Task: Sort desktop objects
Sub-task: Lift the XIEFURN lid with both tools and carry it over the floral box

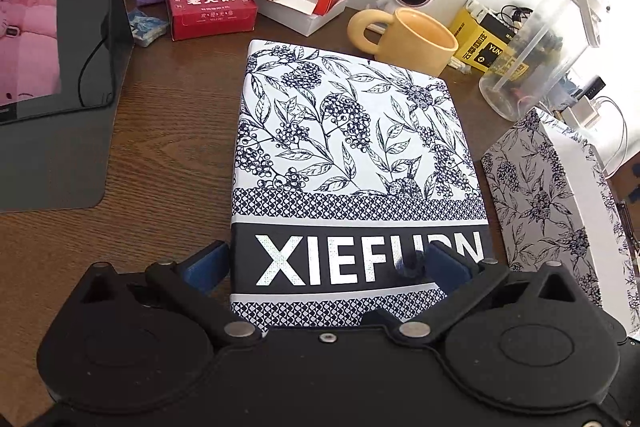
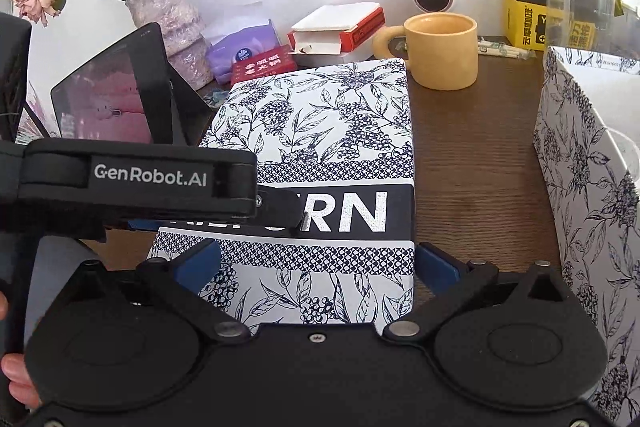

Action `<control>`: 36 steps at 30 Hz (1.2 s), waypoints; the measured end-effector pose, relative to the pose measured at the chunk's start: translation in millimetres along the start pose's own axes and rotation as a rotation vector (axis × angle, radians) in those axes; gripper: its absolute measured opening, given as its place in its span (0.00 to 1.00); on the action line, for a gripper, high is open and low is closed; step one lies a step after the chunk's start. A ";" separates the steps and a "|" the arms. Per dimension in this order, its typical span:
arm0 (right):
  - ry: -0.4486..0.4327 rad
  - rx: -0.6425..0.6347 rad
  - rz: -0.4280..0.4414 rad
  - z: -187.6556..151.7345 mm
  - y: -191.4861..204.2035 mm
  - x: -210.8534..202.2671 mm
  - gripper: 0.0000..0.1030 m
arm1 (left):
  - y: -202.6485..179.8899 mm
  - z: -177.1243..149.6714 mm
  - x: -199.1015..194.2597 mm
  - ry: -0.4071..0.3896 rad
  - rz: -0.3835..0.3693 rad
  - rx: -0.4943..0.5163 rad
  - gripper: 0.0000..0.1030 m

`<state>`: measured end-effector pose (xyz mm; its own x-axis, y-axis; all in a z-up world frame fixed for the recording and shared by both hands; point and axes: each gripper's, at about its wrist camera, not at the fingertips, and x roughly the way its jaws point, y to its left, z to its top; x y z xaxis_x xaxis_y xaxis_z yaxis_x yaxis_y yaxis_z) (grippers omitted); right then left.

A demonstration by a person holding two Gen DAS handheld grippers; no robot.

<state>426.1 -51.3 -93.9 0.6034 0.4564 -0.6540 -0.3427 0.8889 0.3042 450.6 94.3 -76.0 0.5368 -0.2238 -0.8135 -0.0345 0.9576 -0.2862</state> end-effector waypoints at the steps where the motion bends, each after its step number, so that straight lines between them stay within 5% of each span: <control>1: -0.006 -0.003 0.000 -0.5 4.5 -6.5 1.00 | 0.0 -1.4 -7.1 -0.004 0.000 -0.003 1.00; 21: -0.077 0.022 -0.048 -81.8 107.6 -175.9 1.00 | -40.6 -113.2 -168.0 -0.051 -0.022 0.016 1.00; 36: -0.066 -0.056 0.043 -144.4 44.9 -301.4 1.00 | -166.4 -227.7 -223.7 -0.114 0.059 -0.077 1.00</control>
<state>124.9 -154.8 16.9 0.6328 0.4971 -0.5936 -0.4080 0.8657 0.2900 144.4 -56.3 38.4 0.6240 -0.1416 -0.7685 -0.1312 0.9505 -0.2816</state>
